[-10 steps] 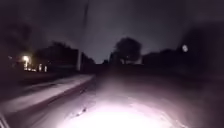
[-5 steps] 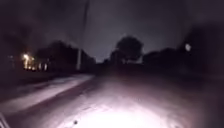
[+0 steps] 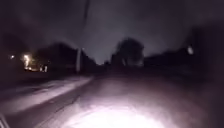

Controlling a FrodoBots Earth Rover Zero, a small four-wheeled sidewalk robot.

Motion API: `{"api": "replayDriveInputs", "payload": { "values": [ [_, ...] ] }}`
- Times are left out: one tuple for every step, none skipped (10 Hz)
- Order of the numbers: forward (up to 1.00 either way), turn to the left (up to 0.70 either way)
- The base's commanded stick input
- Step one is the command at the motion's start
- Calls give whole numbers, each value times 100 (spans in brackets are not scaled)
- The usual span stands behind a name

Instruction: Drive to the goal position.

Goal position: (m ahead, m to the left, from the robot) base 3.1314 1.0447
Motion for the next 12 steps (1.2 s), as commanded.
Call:
{"api": "replayDriveInputs", "payload": {
  "values": [
    [70,0],
    [70,0],
    [70,0],
    [70,0],
    [70,0],
    [70,0],
    [70,0],
    [70,0],
    [70,0],
    [70,0],
    [70,0],
    [70,0]
  ]
}}
